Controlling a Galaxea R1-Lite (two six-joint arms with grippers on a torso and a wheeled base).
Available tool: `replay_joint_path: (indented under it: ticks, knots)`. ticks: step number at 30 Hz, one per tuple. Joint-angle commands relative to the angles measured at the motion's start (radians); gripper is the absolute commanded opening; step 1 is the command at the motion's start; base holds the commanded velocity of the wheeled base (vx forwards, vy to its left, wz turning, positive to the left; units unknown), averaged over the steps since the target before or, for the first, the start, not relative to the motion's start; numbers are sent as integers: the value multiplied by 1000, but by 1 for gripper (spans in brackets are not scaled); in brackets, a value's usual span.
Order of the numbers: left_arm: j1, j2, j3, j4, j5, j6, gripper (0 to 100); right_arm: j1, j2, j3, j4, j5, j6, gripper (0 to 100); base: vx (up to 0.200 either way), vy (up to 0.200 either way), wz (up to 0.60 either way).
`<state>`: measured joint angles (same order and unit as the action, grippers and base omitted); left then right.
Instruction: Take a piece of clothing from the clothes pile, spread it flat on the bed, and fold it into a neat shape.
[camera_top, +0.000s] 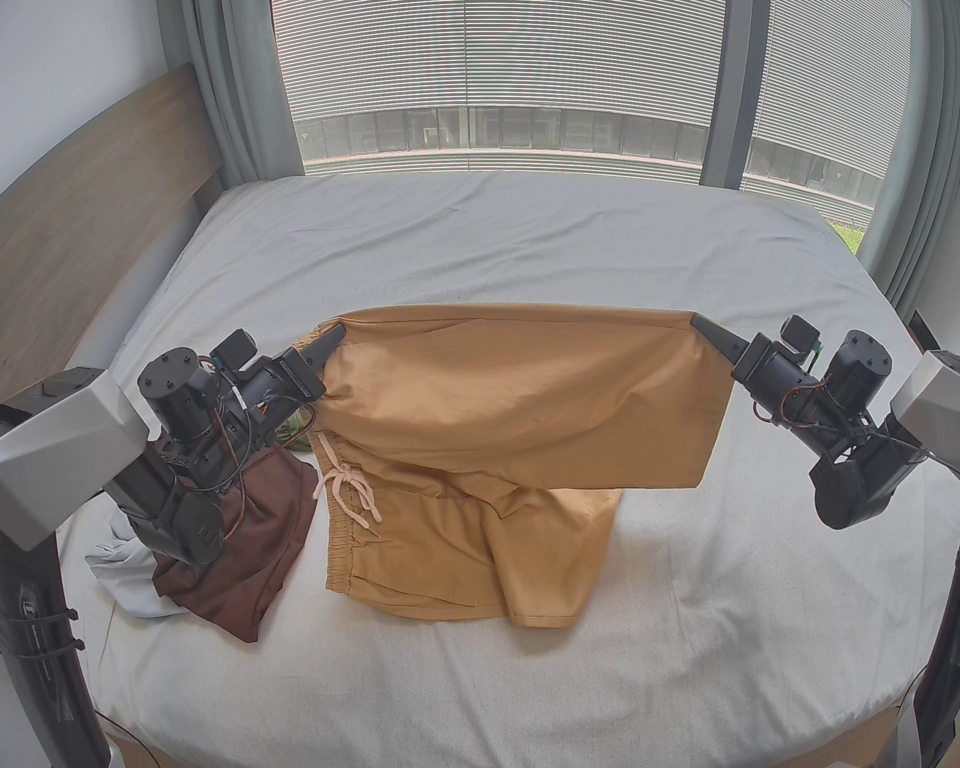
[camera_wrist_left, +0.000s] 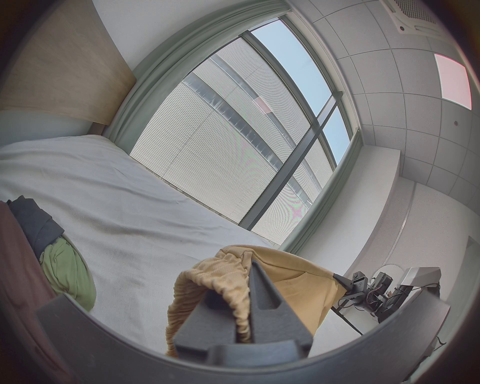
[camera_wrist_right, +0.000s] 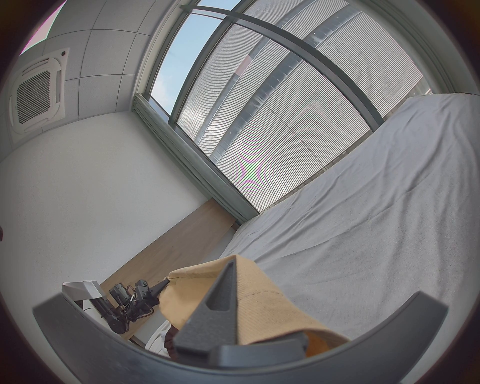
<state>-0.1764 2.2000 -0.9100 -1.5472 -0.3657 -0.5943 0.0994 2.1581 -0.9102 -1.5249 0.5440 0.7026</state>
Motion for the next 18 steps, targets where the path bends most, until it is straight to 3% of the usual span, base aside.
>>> replay_joint_path:
  ticks: [1,18]
  knots:
    - [0,60,-66,-1,10,-1,0,-1,95,-82,3,1,2,0,0,0,0]
    - [0,202,-248,1,53,-4,0,-3,238,-319,104,1,3,0,0,0,0]
